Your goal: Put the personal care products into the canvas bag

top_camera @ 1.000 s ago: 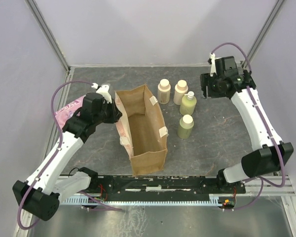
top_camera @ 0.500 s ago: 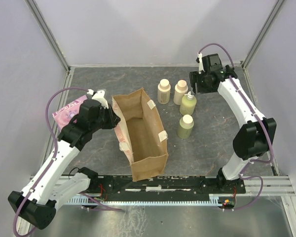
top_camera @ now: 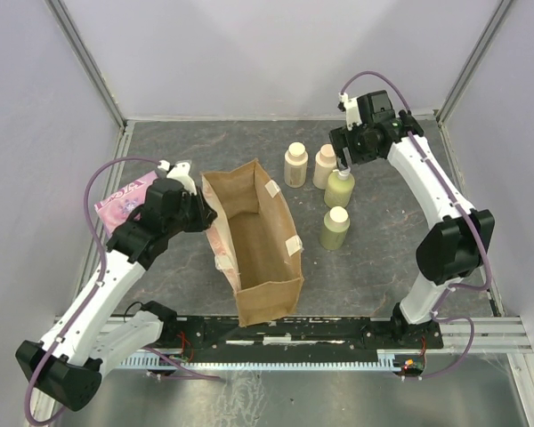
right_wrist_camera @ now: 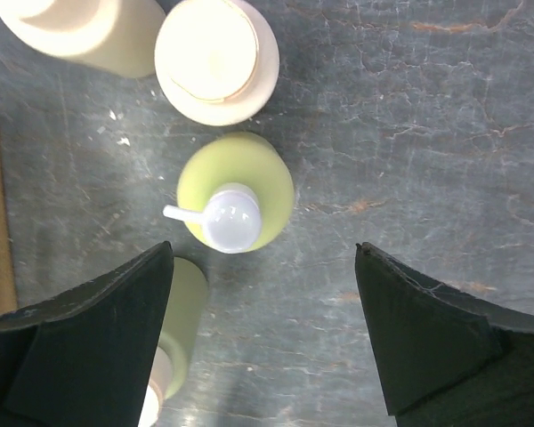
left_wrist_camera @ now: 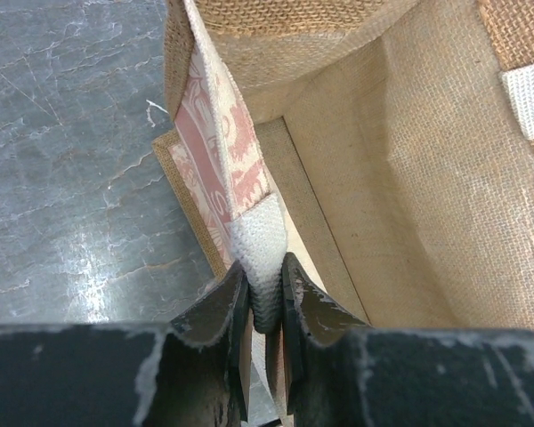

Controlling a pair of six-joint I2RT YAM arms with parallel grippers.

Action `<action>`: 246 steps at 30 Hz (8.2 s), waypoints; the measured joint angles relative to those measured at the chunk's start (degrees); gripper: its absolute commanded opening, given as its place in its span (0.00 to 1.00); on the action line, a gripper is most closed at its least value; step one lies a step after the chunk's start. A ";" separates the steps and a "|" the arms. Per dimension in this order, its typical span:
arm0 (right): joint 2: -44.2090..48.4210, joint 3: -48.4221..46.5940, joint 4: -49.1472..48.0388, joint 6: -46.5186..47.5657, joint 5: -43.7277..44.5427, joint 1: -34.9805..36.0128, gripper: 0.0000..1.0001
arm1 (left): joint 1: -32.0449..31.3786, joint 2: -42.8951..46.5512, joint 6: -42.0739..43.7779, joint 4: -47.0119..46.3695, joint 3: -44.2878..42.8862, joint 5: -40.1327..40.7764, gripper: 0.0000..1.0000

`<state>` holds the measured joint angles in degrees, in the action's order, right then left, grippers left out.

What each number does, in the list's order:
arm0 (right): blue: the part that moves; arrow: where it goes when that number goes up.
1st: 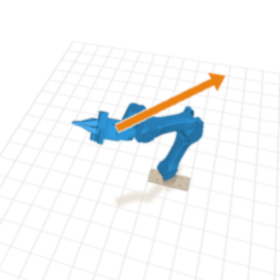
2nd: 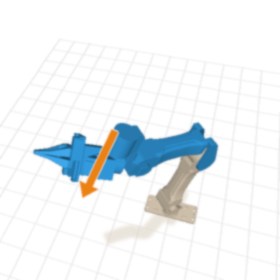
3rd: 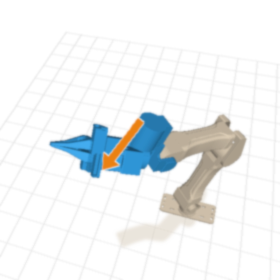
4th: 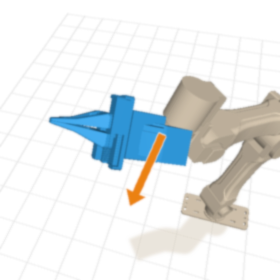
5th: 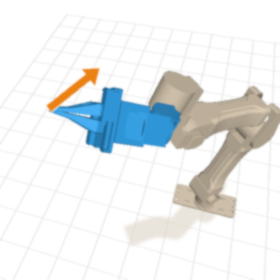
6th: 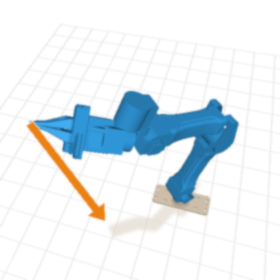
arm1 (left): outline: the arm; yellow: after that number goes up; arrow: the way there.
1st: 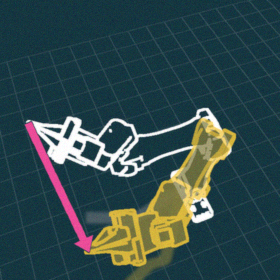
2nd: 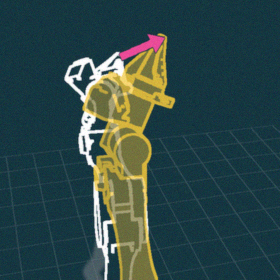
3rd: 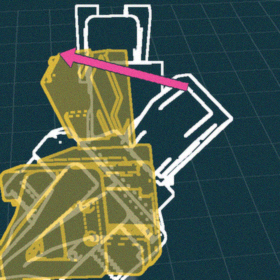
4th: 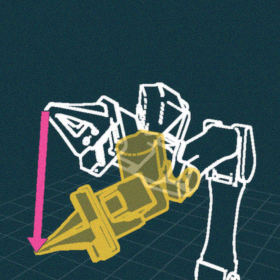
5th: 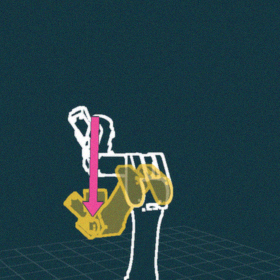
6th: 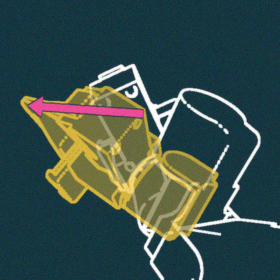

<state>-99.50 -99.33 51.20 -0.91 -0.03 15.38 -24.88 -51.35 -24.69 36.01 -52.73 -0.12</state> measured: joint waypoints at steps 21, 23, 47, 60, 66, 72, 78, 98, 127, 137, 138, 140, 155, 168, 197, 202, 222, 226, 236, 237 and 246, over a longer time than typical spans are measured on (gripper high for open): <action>-6.64 1.49 2.25 25.35 -11.23 -0.28 0.84 | 0.00 -4.37 0.09 -1.01 -1.66 0.07 0.17; -7.30 1.05 2.49 25.88 -11.69 -0.28 0.80 | 0.00 -4.39 0.09 -1.01 -1.66 0.09 0.17; -8.37 -0.09 3.54 28.24 -13.03 -0.48 0.48 | 0.00 -6.12 0.09 -1.18 -2.34 1.22 0.17; -9.01 -0.24 3.98 27.91 -13.68 -0.55 0.14 | 0.00 -6.47 0.13 -1.38 -2.60 1.51 0.17; -9.03 -0.52 4.24 27.47 -13.46 -0.52 0.00 | 0.00 -6.99 0.15 -1.86 -2.60 1.55 0.17; -9.33 -1.88 5.77 25.57 -12.09 -0.48 0.00 | 0.00 -7.82 0.22 -2.73 -2.62 1.51 0.16; -10.10 -11.13 11.82 22.64 -8.87 -0.48 0.00 | 0.00 -9.05 1.01 -3.54 -2.82 1.42 0.16; -6.14 -35.60 7.72 12.61 -18.64 9.51 0.00 | 0.00 -10.91 2.08 -6.14 -2.93 0.13 0.16; -2.58 -27.41 9.64 9.42 -25.24 22.62 0.00 | -0.02 -10.91 3.32 -1.95 -6.95 0.09 0.15; -9.42 -26.23 10.34 11.72 -16.81 28.09 0.00 | -0.02 -10.82 3.32 0.66 -8.39 0.26 0.15; -9.90 -25.75 9.81 11.96 -15.87 29.00 0.00 | -0.02 -10.71 3.30 0.63 -8.20 0.24 0.15; -10.73 -24.50 8.63 12.57 -13.94 30.75 0.00 | 0.00 -10.10 3.28 0.20 -7.08 0.37 0.15; -15.74 -8.52 -8.24 17.00 -3.08 33.97 0.00 | 0.00 -8.04 3.13 -2.16 -3.50 0.52 0.15; -17.16 -7.96 -15.69 16.13 -5.81 32.24 0.00 | 0.02 -7.76 2.80 -2.86 -3.45 0.59 0.16; -9.86 -9.84 -10.73 13.31 -9.22 30.12 0.98 | 0.00 -9.03 2.86 -4.85 -2.89 0.00 0.15; -5.38 -12.96 -7.63 10.71 -10.32 27.91 1.00 | 0.00 -9.33 2.89 -4.87 -2.89 0.00 0.16; -20.74 -36.87 12.31 -2.03 8.20 8.02 1.00 | 0.00 -9.75 2.91 -4.85 -2.89 0.04 0.15; -21.53 -33.86 11.50 -2.05 8.79 7.61 1.00 | 0.00 -9.86 2.93 -4.83 -2.99 0.04 0.16; -23.32 -30.49 8.22 -2.25 7.54 4.52 1.00 | 0.00 -10.99 3.48 -4.57 -4.02 0.24 0.16; -23.78 -30.49 8.04 -2.27 7.39 4.37 1.00 | 0.00 -11.23 3.52 -4.52 -4.24 0.31 0.16; -29.18 -30.53 8.50 -2.27 4.98 4.44 1.00 | 0.00 -13.68 3.80 -4.50 -5.70 0.66 0.15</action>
<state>-128.68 -129.86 59.70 -3.18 4.95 19.81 -24.88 -65.04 -20.88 31.51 -58.43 0.54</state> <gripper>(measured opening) 0.998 0.220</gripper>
